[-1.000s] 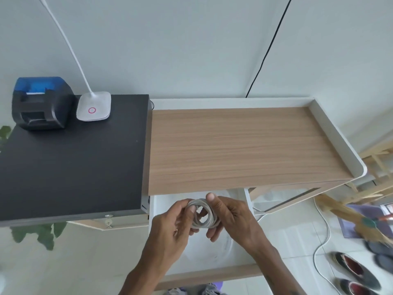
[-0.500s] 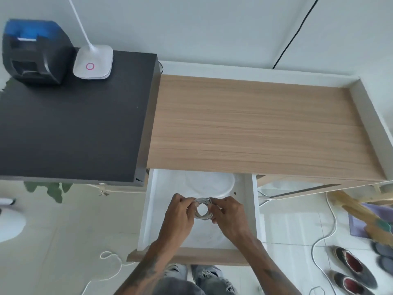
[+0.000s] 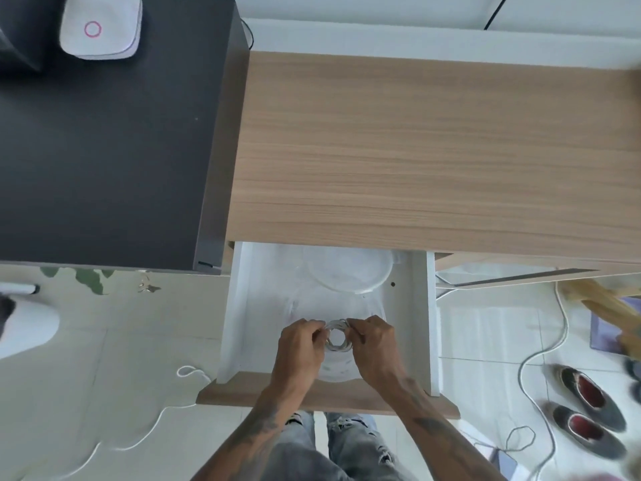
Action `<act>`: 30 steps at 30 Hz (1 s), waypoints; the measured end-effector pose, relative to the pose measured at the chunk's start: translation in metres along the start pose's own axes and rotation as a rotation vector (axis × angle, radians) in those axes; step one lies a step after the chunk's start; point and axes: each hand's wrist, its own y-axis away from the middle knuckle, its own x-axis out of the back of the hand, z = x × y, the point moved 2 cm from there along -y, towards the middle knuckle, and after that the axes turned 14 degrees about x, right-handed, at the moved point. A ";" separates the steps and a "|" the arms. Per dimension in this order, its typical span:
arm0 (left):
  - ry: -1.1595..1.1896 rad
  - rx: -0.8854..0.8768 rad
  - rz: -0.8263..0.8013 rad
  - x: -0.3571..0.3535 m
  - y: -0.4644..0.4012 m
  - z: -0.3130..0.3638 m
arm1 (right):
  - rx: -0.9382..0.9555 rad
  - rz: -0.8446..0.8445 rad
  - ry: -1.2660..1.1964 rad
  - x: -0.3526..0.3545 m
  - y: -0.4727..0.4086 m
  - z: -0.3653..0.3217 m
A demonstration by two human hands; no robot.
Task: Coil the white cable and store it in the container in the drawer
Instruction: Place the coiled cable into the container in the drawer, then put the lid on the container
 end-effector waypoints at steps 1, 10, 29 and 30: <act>-0.022 0.000 0.004 -0.001 -0.002 0.002 | -0.006 -0.001 0.032 -0.001 -0.003 -0.001; -0.182 0.051 0.038 -0.010 -0.021 0.016 | -0.122 -0.129 0.217 -0.010 -0.028 -0.008; 0.161 0.323 0.038 0.047 -0.004 -0.026 | -0.618 0.313 -0.542 0.064 -0.055 -0.005; 0.214 0.328 0.039 0.044 -0.004 -0.028 | -0.663 0.312 -0.625 0.063 -0.060 -0.002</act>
